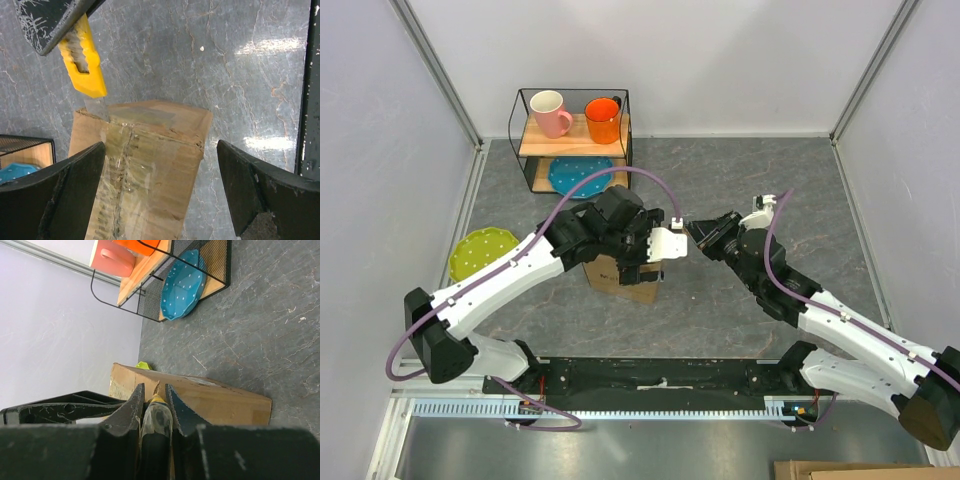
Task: Unpack the express box
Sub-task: Cut the express box at the center of the board, then adjust the express box at the center of the board.
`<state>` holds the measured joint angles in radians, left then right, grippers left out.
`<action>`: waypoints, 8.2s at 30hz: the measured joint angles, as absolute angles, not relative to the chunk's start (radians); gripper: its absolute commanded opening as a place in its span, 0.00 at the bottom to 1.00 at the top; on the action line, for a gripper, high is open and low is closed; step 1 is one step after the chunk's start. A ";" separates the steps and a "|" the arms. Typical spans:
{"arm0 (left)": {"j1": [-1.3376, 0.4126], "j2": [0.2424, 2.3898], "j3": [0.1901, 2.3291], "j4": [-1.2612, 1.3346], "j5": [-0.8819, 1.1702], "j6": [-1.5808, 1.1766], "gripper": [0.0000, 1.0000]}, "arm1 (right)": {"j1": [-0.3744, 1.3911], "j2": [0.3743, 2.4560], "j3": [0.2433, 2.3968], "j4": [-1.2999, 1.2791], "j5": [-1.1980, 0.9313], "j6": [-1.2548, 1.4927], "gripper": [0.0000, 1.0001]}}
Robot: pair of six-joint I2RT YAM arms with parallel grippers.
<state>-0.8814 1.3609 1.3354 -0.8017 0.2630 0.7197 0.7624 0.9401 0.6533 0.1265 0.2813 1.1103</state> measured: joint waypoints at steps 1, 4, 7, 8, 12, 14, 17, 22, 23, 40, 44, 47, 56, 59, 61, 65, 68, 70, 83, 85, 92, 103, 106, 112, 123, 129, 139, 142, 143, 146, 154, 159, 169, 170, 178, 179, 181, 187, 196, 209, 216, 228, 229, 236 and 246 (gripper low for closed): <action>-0.881 1.366 1.336 -0.796 0.262 0.720 0.99 | 0.764 0.940 0.653 0.126 0.283 1.110 0.00; -0.881 1.377 1.336 -0.778 0.262 0.720 0.99 | 0.769 0.940 0.653 0.126 0.289 1.107 0.00; -0.881 1.380 1.336 -0.767 0.262 0.720 0.99 | 0.779 0.940 0.653 0.126 0.295 1.107 0.00; -0.881 1.381 1.336 -0.765 0.262 0.720 0.99 | 0.785 0.940 0.653 0.126 0.295 1.107 0.00; -0.881 1.381 1.336 -0.761 0.261 0.720 0.99 | 0.816 0.945 0.653 0.128 0.305 1.115 0.00; -0.881 1.381 1.336 -0.759 0.259 0.720 0.99 | 0.827 0.946 0.653 0.128 0.316 1.125 0.00; -0.882 1.380 1.336 -0.758 0.251 0.721 0.99 | 0.862 0.946 0.653 0.126 0.338 1.140 0.00; -0.883 1.377 1.335 -0.763 0.238 0.742 0.99 | 0.908 0.945 0.653 0.111 0.359 1.164 0.00; -0.884 1.374 1.335 -0.770 0.239 0.753 0.99 | 0.910 0.945 0.653 0.109 0.361 1.168 0.00; -0.844 1.276 1.367 -1.047 0.271 0.945 0.99 | 0.926 0.944 0.653 0.097 0.368 1.182 0.00; -0.822 1.267 1.333 -1.023 0.261 0.976 0.99 | 0.926 0.948 0.657 0.096 0.368 1.182 0.00; -0.807 1.269 1.317 -0.991 0.252 0.990 0.99 | 0.926 0.951 0.658 0.097 0.367 1.183 0.00; -0.775 1.309 1.315 -0.937 0.248 1.009 0.99 | 0.925 0.962 0.657 0.109 0.373 1.203 0.00; -0.775 1.320 1.315 -0.936 0.255 1.009 0.99 | 0.927 0.962 0.649 0.117 0.380 1.213 0.00; -0.773 1.321 1.316 -0.937 0.260 1.009 0.99 | 0.932 0.961 0.644 0.122 0.387 1.223 0.00; -0.773 1.324 1.316 -0.940 0.265 1.008 0.99 | 0.948 0.959 0.626 0.141 0.406 1.249 0.00; -0.773 1.334 1.325 -0.948 0.265 1.007 0.96 | 0.962 0.958 0.615 0.154 0.425 1.269 0.00; -0.773 1.340 1.330 -0.950 0.265 1.003 0.96 | 0.975 0.957 0.608 0.160 0.445 1.281 0.00; -0.781 1.369 1.362 -0.969 0.257 0.965 0.88 | 1.064 0.896 0.554 0.156 0.558 1.347 0.00; -0.786 1.370 1.362 -0.963 0.263 0.958 0.87 | 1.072 0.875 0.546 0.142 0.572 1.352 0.00; -0.792 1.371 1.362 -0.955 0.268 0.944 0.86 | 1.079 0.860 0.545 0.118 0.582 1.360 0.00; -0.770 1.354 1.354 -0.989 0.207 0.932 0.76 | 1.082 1.029 0.575 0.272 0.577 1.357 0.00; -0.767 1.348 1.351 -0.994 0.193 0.932 0.74 | 1.082 1.047 0.583 0.288 0.573 1.356 0.00; -0.776 1.349 1.348 -0.984 0.209 0.933 0.58 | 1.082 0.982 0.568 0.239 0.563 1.350 0.00; -0.784 1.379 1.377 -1.011 0.234 0.932 0.02 | 1.082 0.964 0.552 0.231 0.545 1.343 0.00; -0.771 1.378 1.383 -1.040 0.209 0.931 0.02 | 1.082 1.050 0.596 0.279 0.527 1.304 0.00; -0.777 1.380 1.387 -1.047 0.183 0.914 0.02 | 1.076 1.032 0.606 0.258 0.500 1.279 0.00; -0.793 1.386 1.387 -1.033 0.191 0.901 0.02 | 1.076 0.971 0.579 0.223 0.486 1.279 0.00; -0.797 1.388 1.387 -1.029 0.194 0.897 0.02 | 1.076 0.955 0.572 0.215 0.483 1.280 0.00; -0.804 1.391 1.388 -1.023 0.196 0.886 0.02 | 1.075 0.930 0.561 0.200 0.470 1.282 0.00; -0.804 1.383 1.375 -1.018 0.186 0.879 0.02 | 1.035 0.920 0.543 0.217 0.360 1.281 0.00; -0.804 1.376 1.356 -0.990 0.188 0.866 0.02 | 1.020 0.839 0.483 0.215 0.245 1.290 0.00; -0.765 1.415 1.332 -0.764 0.156 0.818 0.02 | 1.066 0.752 0.407 -0.024 -0.113 1.290 0.00; -0.764 1.413 1.327 -0.756 0.156 0.818 0.02 | 1.062 0.752 0.407 -0.046 -0.126 1.287 0.00; -0.764 1.382 1.297 -0.746 0.174 0.834 0.02 | 1.042 0.729 0.441 -0.219 -0.111 1.212 0.00; -0.763 1.372 1.290 -0.753 0.183 0.847 0.02 | 1.039 0.723 0.461 -0.255 -0.096 1.194 0.00; -0.761 1.352 1.279 -0.768 0.193 0.872 0.02 | 1.036 0.704 0.499 -0.306 -0.072 1.150 0.00; -0.744 1.291 1.275 -0.892 0.247 0.947 0.02 | 1.029 0.649 0.653 -0.408 0.010 0.981 0.00; -0.673 1.285 1.312 -1.065 0.403 1.076 0.02 | 1.025 0.767 0.838 -0.455 -0.023 0.675 0.00; -0.620 1.401 1.428 -1.169 0.475 1.132 0.02 | 1.025 0.825 0.786 -0.453 -0.048 0.479 0.00; -0.617 1.441 1.457 -1.188 0.497 1.147 0.02 | 1.025 0.876 0.783 -0.384 -0.031 0.465 0.00; -0.612 1.490 1.476 -1.174 0.506 1.146 0.51 | 0.958 0.942 0.784 -0.323 0.118 0.478 0.00; -0.612 1.485 1.466 -1.161 0.505 1.146 0.55 | 0.956 0.937 0.784 -0.323 0.147 0.478 0.00; -0.613 1.362 1.320 -1.047 0.487 1.149 0.69 | 0.915 0.951 0.809 -0.252 0.374 0.456 0.00; -0.613 1.341 1.243 -0.984 0.477 1.193 0.72 | 0.866 1.346 0.925 0.067 0.415 0.352 0.00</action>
<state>-0.6128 1.3407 1.2434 -0.9836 0.4774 1.1927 0.8661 1.3457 0.9249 0.0666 0.4149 0.3515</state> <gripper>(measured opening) 0.721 0.220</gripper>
